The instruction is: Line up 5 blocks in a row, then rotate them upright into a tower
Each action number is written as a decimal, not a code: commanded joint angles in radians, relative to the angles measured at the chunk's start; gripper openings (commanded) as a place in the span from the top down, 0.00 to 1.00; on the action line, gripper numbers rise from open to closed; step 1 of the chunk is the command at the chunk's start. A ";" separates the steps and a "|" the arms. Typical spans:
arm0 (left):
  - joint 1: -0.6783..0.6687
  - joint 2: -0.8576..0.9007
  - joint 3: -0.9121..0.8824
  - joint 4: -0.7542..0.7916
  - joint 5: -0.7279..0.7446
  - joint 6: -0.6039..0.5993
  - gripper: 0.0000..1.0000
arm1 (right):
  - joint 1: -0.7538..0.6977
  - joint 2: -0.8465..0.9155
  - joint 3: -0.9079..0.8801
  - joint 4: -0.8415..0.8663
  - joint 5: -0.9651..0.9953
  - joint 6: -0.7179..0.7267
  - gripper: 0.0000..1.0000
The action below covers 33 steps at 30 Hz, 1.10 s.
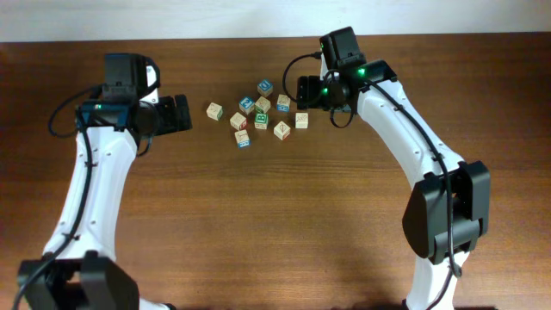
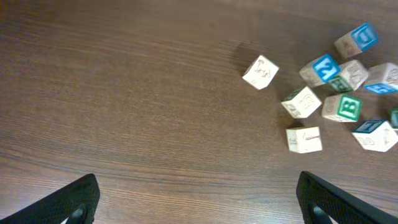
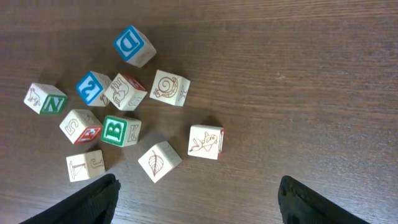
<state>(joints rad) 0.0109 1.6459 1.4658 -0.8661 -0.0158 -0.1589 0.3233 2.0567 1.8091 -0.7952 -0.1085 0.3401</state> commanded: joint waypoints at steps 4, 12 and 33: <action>0.005 0.045 0.019 0.021 -0.007 -0.013 0.00 | 0.004 0.115 0.013 0.041 0.016 0.057 0.22; 0.005 0.063 0.019 0.027 -0.007 -0.013 0.01 | 0.025 0.241 0.013 0.130 0.017 0.081 0.38; 0.004 0.097 0.019 0.023 -0.005 -0.039 0.03 | 0.066 0.255 0.014 0.112 0.111 0.085 0.81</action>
<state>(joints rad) 0.0109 1.7355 1.4662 -0.8413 -0.0158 -0.1844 0.3817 2.3127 1.8133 -0.6544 -0.0032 0.4202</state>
